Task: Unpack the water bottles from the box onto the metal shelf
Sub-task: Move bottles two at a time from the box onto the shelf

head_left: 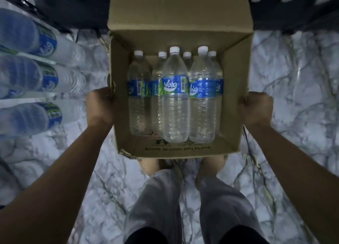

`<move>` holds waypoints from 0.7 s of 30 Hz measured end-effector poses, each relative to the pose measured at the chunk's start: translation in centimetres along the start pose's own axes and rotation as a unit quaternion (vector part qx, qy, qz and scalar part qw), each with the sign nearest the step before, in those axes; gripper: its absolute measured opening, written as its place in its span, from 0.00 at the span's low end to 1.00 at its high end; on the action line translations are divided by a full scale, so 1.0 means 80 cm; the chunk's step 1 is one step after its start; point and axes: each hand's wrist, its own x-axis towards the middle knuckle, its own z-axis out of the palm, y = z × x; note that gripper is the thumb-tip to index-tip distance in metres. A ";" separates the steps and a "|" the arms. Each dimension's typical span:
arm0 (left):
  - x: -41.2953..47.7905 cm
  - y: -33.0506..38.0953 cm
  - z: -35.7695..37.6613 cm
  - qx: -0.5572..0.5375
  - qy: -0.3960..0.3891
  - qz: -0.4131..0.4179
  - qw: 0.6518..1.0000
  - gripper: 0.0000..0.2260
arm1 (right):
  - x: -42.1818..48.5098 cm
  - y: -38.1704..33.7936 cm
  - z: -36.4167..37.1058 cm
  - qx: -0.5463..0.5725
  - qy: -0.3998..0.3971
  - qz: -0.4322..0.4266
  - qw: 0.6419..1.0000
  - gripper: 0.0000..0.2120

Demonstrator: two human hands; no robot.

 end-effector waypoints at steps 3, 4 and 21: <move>0.003 -0.002 -0.002 0.020 -0.018 -0.018 0.999 0.11 | 0.001 -0.003 -0.004 -0.023 -0.029 0.042 0.998 0.18; 0.004 0.000 -0.002 0.030 -0.028 -0.019 0.999 0.08 | 0.000 -0.008 -0.009 -0.042 -0.034 0.052 0.997 0.18; -0.118 0.094 0.027 -0.078 -0.128 -0.067 0.986 0.26 | -0.082 -0.060 -0.039 0.195 -0.121 0.076 0.970 0.15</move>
